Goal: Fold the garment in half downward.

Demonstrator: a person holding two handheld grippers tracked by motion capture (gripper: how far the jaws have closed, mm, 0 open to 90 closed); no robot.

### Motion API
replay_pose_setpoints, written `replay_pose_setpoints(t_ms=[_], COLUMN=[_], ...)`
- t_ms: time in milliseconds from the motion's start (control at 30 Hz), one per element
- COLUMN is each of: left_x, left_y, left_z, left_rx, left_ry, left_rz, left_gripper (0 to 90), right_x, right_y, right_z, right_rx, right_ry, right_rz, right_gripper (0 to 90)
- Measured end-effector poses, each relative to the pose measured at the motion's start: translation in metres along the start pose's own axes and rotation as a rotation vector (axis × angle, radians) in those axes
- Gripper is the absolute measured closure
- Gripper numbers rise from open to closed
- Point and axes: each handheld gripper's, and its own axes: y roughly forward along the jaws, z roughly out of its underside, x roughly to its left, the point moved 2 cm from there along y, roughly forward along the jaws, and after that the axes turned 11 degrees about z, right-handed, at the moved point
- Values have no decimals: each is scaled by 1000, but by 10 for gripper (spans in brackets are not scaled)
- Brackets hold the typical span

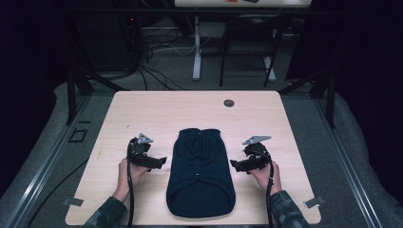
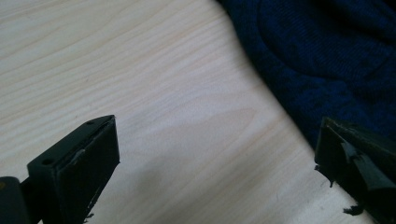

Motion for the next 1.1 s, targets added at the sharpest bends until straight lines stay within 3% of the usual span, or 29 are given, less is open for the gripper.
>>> replay_pose_setpoints(t_ms=[633, 1100], left_x=[-9, -10], left_y=[22, 38], left_z=[-50, -63], left_rx=[-5, 11], left_ry=[28, 13], left_rz=[32, 60], left_gripper=[2, 4], right_x=[13, 19], right_y=[25, 44], right_z=[-43, -60], right_rx=[-7, 4], right_ry=[-13, -16], right_rz=[-43, -51], right_gripper=[107, 109])
